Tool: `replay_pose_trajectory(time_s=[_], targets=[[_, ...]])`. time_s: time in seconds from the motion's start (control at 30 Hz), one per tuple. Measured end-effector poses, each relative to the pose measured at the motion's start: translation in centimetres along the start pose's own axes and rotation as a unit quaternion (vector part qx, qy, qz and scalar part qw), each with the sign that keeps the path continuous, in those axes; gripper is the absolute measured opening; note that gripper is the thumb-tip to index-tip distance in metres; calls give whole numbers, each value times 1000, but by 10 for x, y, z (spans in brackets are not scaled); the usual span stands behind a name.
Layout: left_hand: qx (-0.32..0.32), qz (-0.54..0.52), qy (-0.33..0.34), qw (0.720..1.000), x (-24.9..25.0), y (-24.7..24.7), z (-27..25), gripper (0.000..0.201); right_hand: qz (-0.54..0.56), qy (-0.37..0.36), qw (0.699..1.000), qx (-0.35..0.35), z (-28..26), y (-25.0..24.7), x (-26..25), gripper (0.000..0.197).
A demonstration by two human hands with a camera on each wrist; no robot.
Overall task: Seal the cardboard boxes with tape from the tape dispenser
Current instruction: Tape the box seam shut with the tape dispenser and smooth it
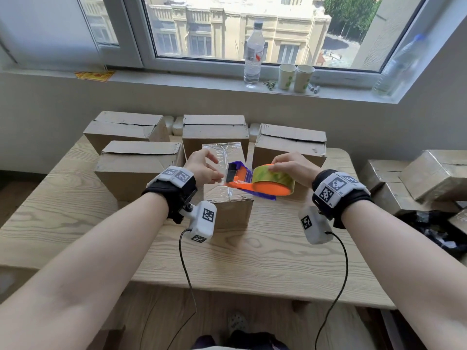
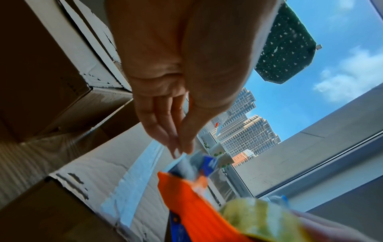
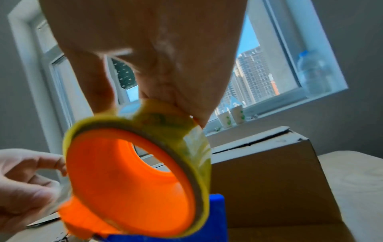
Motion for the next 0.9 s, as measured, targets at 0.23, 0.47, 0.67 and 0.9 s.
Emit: replay_pose_trajectory(time_s=[0.23,0.47,0.67,0.9], targets=[[6,37,1,999,-5,2,-2,30,-140,48,986,76,1,-29,32,41],[13,17,-25,999,-29,-8,-2,31,-141,48,985,89,9,-42,39,41],[11,-6,-38,999,-41,-11,-1,36,-89,64,992,61,15,-49,42,32],[10,-56,-76,995,-56,-1,3,39,-91,37,992,84,24,-54,36,34]])
Point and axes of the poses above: each hand's wrist, its own z-axis towards the middle knuckle, its own y-axis out of the palm, x = y × z, the point moved 4 cm from there along z, towards the middle knuckle, and after that the axes turned 14 degrees about z, right-handed, at the moved point
